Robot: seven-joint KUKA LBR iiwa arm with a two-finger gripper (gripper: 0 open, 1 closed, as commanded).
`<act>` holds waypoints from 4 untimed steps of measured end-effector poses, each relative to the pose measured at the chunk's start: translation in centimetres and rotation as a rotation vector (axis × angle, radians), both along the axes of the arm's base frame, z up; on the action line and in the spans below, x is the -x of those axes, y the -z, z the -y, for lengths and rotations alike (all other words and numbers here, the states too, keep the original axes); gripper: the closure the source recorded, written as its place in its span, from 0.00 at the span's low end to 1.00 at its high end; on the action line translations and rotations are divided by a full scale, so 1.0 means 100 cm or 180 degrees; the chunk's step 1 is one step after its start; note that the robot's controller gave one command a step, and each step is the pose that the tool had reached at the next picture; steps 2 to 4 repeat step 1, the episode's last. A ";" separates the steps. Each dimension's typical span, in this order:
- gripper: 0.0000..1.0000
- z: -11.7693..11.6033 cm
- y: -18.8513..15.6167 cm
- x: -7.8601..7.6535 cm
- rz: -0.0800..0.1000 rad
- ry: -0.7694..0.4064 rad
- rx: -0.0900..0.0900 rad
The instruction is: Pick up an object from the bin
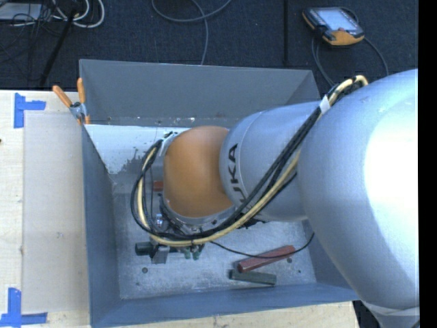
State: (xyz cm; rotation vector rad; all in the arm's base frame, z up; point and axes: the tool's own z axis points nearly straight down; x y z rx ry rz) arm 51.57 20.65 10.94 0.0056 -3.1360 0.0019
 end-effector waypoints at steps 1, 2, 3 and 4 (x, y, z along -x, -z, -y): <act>1.00 -0.001 -0.012 -0.002 0.0023 0.0000 -0.0008; 1.00 -0.001 -0.012 -0.002 0.0023 0.0000 -0.0008; 1.00 -0.001 -0.012 -0.002 0.0023 0.0000 -0.0008; 1.00 -0.001 -0.012 -0.002 0.0023 0.0000 -0.0008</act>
Offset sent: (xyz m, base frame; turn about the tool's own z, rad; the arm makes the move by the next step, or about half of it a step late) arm 0.0001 0.0000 0.0031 0.0000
